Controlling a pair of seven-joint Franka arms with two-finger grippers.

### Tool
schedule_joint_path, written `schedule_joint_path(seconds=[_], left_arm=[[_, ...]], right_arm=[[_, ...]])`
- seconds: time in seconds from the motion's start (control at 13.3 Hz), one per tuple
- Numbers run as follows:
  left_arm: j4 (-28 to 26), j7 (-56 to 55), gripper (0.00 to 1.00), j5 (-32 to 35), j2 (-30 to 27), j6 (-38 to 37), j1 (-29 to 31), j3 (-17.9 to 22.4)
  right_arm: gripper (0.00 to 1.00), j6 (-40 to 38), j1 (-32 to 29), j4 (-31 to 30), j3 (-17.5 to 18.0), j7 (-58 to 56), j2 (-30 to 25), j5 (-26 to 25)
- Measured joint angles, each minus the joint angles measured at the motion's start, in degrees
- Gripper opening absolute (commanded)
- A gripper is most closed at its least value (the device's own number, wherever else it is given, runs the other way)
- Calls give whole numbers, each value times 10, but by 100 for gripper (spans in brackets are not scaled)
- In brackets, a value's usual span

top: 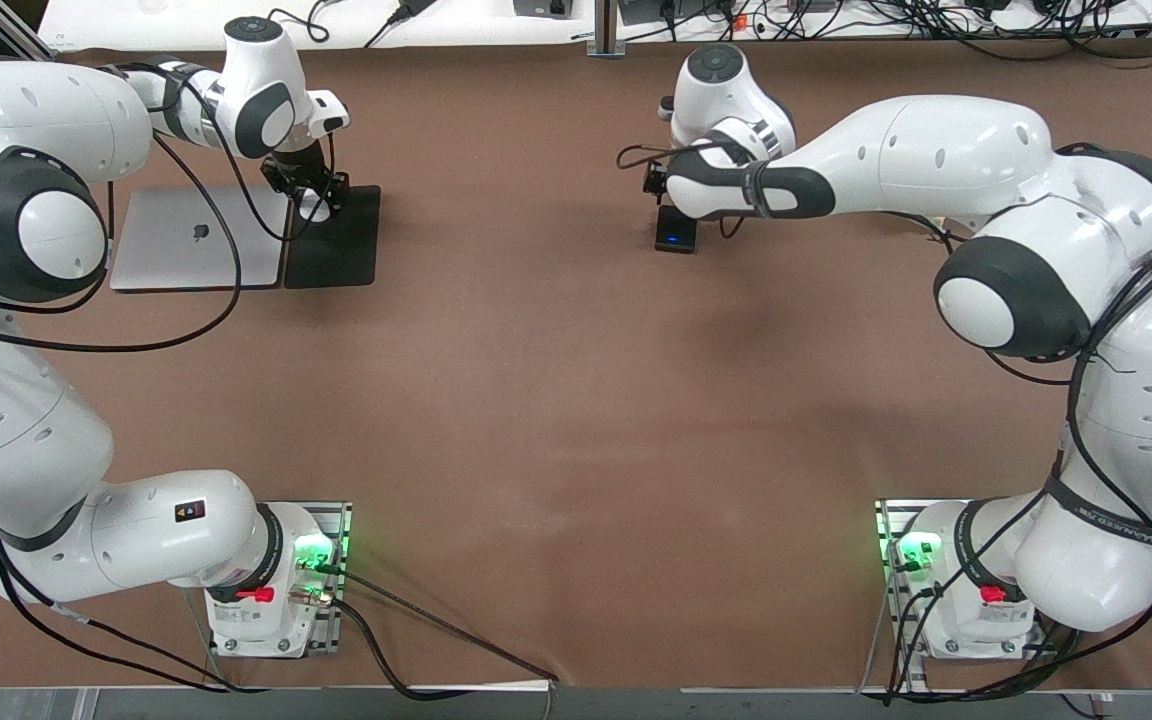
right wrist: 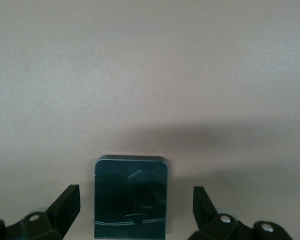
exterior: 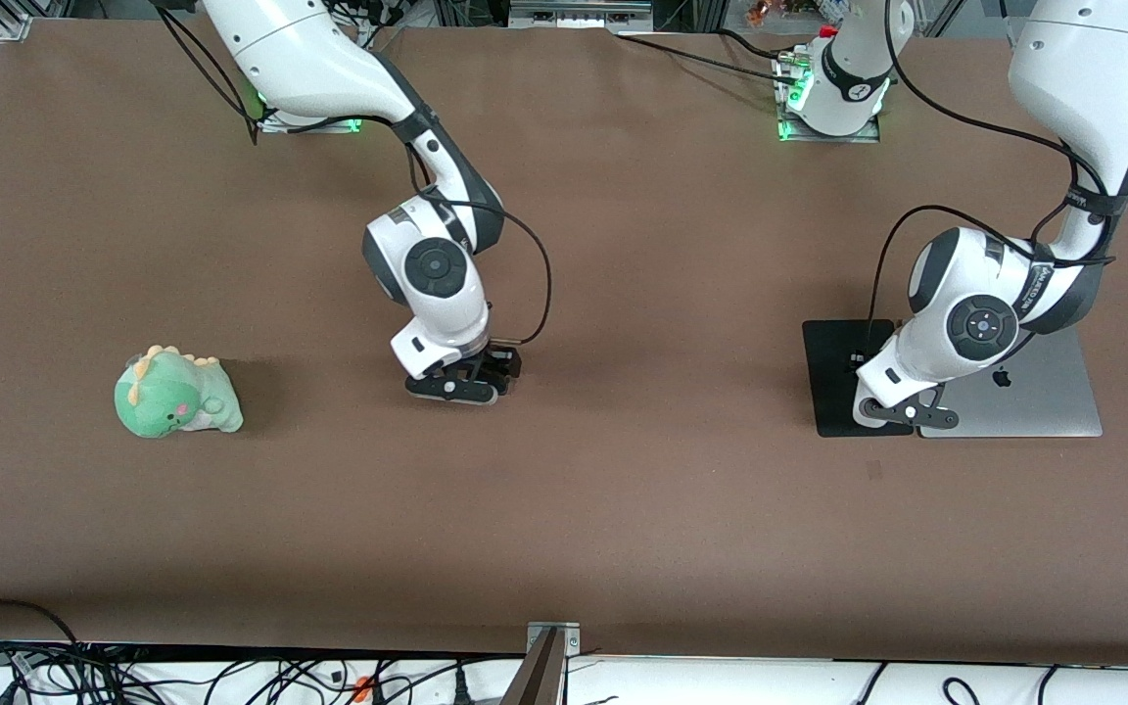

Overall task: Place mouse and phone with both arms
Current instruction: 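Carry the mouse toward the black pad while the right gripper grasps the phone, then lower the mouse onto the black pad and open the left gripper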

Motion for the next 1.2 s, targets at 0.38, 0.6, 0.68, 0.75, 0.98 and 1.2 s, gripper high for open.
schedule_joint_path(seconds=[0.38, 0.6, 0.68, 0.75, 0.98, 1.2], left_arm=[[-1, 0, 0, 0, 22, 2, 7, 0], [-6, 1, 100, 0, 23, 2, 9, 0], [-7, 5, 100, 0, 23, 2, 10, 0], [-8, 11, 100, 0, 23, 2, 13, -1], [-1, 16, 100, -2, 17, -14, 26, -6], [50, 16, 100, -18, -12, -74, 29, -26]], right_arm=[[100, 69, 12, -29, -10, 9, 26, -18], [100, 72, 15, -31, -11, 10, 28, -20], [100, 72, 15, -31, -11, 10, 28, -20], [100, 72, 16, -31, -11, 10, 28, -20], [93, 73, 22, -33, -12, 18, 28, -20], [57, 75, 23, -34, -13, 20, 28, -21]])
